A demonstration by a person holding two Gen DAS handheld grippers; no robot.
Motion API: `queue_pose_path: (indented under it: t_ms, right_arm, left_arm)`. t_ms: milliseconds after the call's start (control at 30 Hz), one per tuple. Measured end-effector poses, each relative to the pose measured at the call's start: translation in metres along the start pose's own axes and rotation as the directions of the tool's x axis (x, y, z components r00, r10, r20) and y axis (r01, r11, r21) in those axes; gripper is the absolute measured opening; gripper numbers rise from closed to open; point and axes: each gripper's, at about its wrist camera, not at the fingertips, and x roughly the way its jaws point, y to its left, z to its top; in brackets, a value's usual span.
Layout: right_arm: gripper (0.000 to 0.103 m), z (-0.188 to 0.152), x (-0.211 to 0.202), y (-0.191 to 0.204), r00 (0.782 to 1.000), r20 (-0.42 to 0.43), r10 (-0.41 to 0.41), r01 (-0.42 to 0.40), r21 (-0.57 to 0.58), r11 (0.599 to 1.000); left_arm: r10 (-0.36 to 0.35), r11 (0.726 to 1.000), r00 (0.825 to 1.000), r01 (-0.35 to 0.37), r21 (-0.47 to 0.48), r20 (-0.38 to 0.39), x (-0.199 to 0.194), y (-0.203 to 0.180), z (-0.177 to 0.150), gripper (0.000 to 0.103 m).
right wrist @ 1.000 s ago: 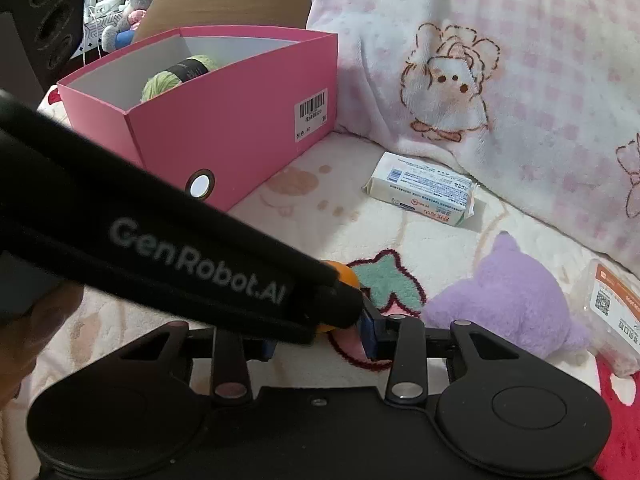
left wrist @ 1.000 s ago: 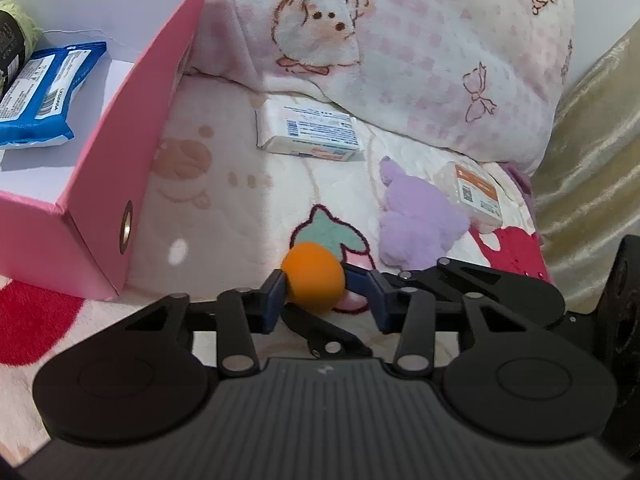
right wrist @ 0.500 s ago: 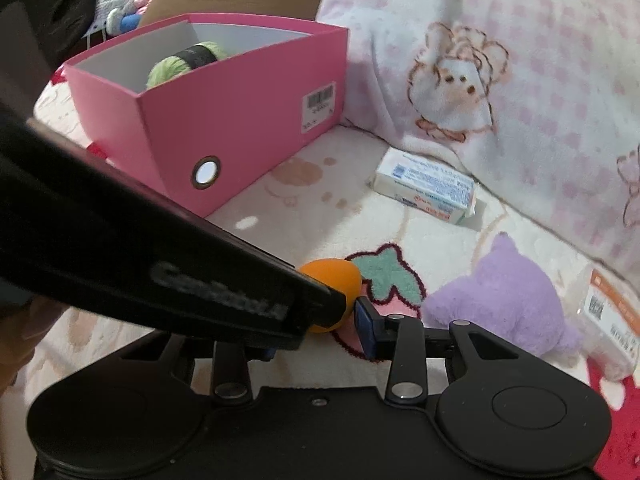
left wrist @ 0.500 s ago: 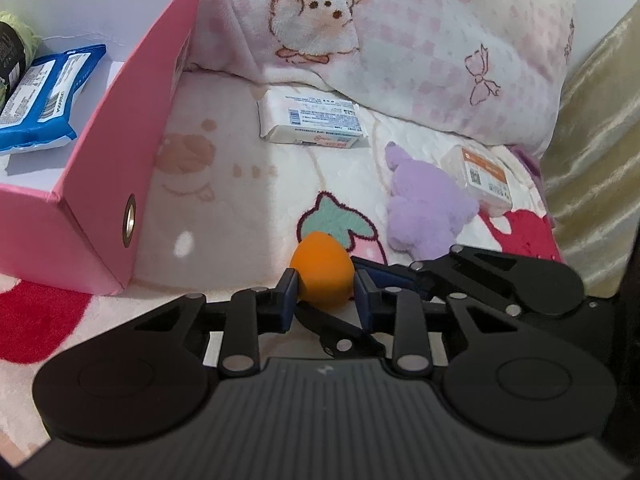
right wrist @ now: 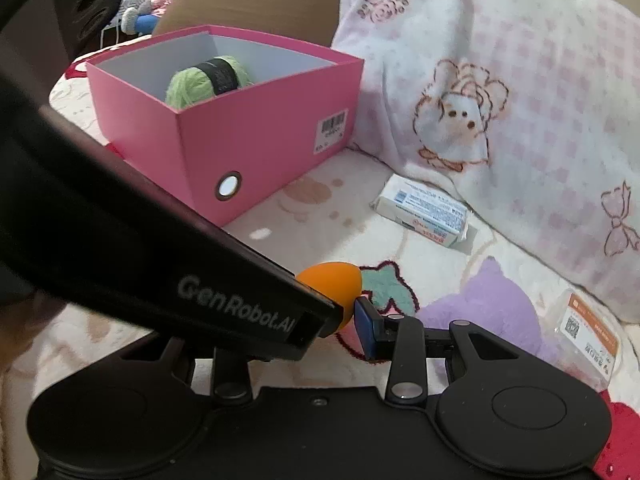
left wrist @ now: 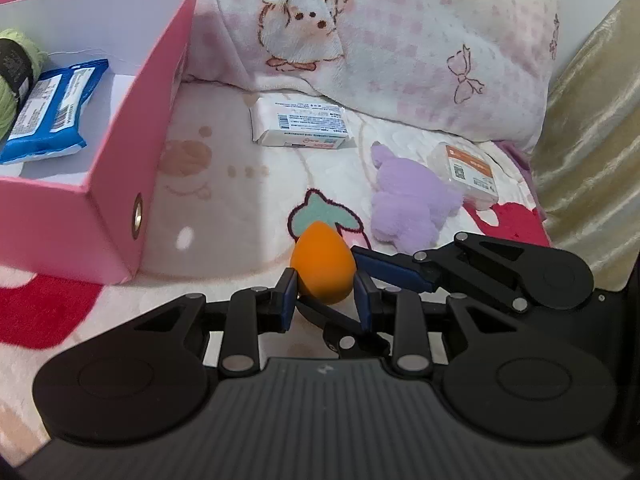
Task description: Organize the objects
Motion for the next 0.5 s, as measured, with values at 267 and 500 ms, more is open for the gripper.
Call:
queue_pose_path:
  t_ms: [267, 500]
  right_arm:
    - [0.042, 0.002, -0.014, 0.013, 1.0, 0.011, 0.003, -0.002, -0.048, 0.999]
    - [0.042, 0.006, -0.044, 0.02, 0.999, 0.037, 0.012, -0.012, -0.01, 1.0]
  left_arm:
    - [0.007, 1.0, 1.0, -0.007, -0.014, -0.015, -0.018, -0.002, -0.005, 0.029]
    - [0.002, 1.0, 1.0, -0.002, 0.012, 0.004, -0.05, -0.011, -0.01, 0.029]
